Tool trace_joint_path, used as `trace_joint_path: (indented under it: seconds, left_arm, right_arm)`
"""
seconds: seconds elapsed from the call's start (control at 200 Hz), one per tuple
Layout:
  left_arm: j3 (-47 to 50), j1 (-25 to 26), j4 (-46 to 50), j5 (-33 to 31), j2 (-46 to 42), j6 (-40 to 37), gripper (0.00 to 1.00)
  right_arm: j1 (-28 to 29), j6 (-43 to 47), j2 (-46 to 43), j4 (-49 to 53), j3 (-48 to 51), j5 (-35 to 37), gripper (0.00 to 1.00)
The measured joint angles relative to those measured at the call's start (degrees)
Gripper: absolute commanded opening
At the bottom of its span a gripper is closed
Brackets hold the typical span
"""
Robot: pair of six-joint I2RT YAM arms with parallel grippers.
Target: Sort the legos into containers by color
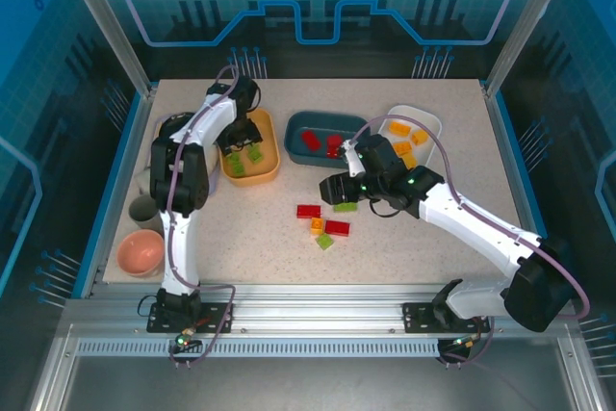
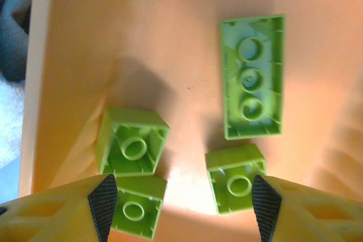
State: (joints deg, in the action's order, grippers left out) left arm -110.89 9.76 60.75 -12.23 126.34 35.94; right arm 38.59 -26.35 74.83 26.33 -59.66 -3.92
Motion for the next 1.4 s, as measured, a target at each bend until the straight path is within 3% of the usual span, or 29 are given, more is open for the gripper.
trace_joint_path:
  seconds: [0.205,0.325,0.43,0.625,0.995,1.085,1.4]
  left_arm:
    - [5.77,6.56,-1.90,3.02,-13.18,3.37,0.77]
    - [18.27,12.76,-5.95,8.85,-25.11,13.20,0.77]
    - [28.79,18.01,-9.73,12.02,-29.94,24.28,0.78]
    - [37.51,25.33,-14.69,13.99,-27.61,41.42,0.82]
    - [40.02,26.10,-24.70,14.73,-20.20,59.08,0.78]
    - [40.09,26.71,-26.05,15.15,-18.56,61.42,0.73]
    - [40.85,27.58,-29.31,14.99,-17.14,66.36,0.31]
  right_arm:
    - [0.00,3.63,-0.24,4.15,-0.09,4.87,0.70]
    - [0.00,5.14,-2.12,4.90,0.15,5.55,0.70]
    - [0.00,6.12,-6.08,3.26,2.78,3.48,0.72]
    - [0.00,6.47,-12.90,0.79,9.86,-0.79,0.73]
    - [0.00,5.40,-18.45,1.16,14.08,-2.60,0.73]
    - [0.00,5.35,-19.39,1.16,14.69,-2.60,0.73]
    - [0.00,4.74,-19.82,1.73,15.72,-2.58,0.73]
